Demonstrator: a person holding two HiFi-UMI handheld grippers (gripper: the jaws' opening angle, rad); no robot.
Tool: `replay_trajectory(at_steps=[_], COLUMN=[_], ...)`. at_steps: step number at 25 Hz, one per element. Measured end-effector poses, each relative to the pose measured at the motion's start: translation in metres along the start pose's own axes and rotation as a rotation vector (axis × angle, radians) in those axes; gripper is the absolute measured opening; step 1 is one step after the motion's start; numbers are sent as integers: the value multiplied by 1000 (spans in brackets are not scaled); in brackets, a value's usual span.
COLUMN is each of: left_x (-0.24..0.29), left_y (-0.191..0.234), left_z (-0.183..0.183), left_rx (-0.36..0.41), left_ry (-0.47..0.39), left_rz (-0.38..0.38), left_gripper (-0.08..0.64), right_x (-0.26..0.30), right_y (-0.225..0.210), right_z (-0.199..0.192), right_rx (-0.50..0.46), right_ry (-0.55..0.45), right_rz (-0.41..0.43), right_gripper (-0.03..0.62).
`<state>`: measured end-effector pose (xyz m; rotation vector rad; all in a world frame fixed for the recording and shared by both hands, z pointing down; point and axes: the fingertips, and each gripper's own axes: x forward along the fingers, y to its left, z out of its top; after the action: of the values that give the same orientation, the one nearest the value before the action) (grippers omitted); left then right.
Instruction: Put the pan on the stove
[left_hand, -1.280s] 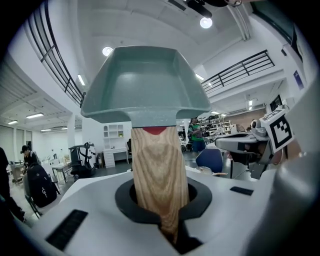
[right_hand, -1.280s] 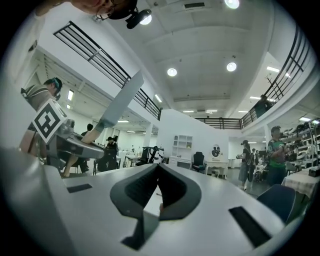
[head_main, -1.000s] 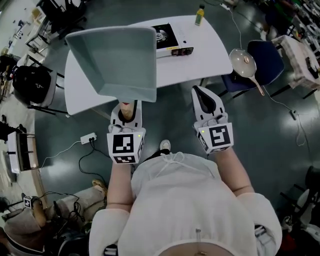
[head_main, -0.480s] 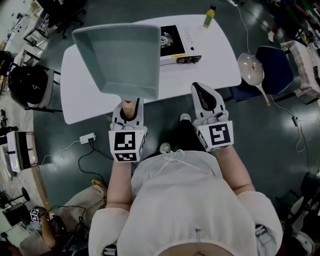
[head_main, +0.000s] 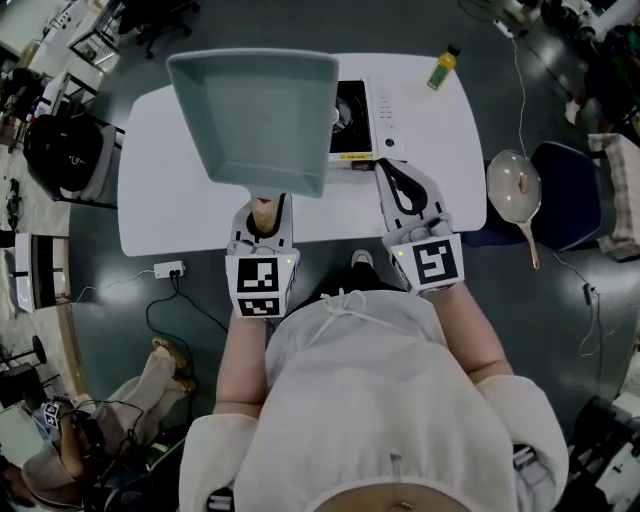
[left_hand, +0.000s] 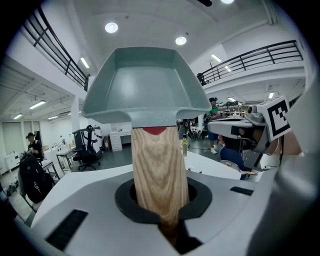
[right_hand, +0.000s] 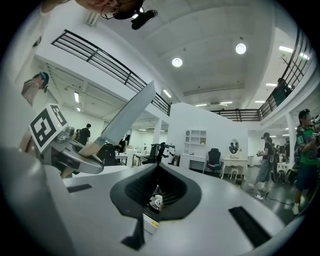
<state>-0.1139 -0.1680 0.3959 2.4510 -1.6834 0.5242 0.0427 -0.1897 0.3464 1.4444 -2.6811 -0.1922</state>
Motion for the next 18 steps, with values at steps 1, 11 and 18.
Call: replay_trajectory(at_steps=[1, 11, 18], left_x=[9, 104, 140], left_y=[-2, -23, -32], left_z=[-2, -44, -88], left_rx=[-9, -79, -151], left_ry=[18, 261, 495], left_rz=[8, 23, 7], left_gripper=[46, 46, 46], right_x=[6, 57, 84], right_y=[-9, -71, -96], right_z=[-3, -58, -99], right_rx=[11, 100, 172], right_ry=[2, 68, 124], right_rz=[11, 127, 152], right_gripper=[4, 6, 6])
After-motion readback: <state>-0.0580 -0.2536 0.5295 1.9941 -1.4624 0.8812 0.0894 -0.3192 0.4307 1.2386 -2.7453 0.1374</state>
